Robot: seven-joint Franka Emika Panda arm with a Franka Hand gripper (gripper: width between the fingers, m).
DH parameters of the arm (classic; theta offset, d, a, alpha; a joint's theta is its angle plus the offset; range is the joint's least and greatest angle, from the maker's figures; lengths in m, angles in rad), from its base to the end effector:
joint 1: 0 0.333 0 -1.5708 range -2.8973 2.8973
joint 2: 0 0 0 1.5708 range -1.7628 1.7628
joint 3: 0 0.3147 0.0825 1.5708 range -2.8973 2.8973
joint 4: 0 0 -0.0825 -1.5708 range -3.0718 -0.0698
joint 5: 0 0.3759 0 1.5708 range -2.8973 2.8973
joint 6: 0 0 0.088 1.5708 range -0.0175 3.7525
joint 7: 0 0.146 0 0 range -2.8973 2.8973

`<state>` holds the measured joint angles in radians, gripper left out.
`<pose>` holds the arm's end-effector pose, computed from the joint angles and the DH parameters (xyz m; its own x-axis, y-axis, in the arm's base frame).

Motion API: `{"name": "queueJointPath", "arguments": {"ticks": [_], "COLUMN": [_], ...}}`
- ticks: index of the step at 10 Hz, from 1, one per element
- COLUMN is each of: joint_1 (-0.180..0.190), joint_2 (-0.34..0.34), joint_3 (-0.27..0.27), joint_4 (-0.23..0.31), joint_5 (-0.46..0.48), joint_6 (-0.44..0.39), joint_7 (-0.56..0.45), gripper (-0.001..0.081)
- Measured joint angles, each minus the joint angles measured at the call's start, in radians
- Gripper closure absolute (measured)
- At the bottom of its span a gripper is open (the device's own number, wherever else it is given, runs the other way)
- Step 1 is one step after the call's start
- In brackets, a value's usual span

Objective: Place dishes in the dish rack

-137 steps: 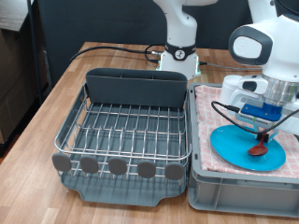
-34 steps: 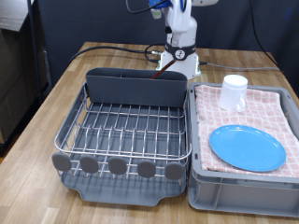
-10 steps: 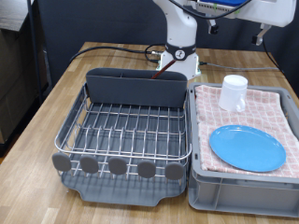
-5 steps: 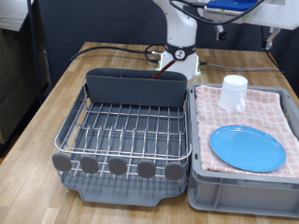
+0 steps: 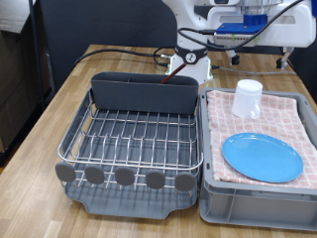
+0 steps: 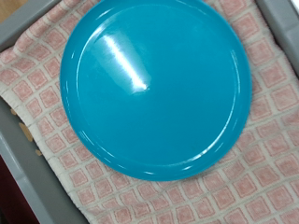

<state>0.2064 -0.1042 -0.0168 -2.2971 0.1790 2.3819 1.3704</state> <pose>0.5066 0.1039 0.3762 0.2775 -0.9546 -0.1080 -0.9460 -0.2519 -0.2038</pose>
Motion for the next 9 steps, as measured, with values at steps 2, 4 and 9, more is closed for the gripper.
{"name": "queueJointPath", "arguments": {"ticks": [2,4,9], "joint_1": [0.000,0.001,0.002], "joint_2": [0.006,0.012,0.012], "joint_3": [0.000,0.001,0.003], "joint_4": [-0.073,-0.091,-0.108], "joint_5": [0.094,0.114,0.212], "joint_6": [0.115,0.148,0.169], "joint_7": [-0.088,-0.110,-0.203], "gripper": [0.0003,0.0003,0.0003]}}
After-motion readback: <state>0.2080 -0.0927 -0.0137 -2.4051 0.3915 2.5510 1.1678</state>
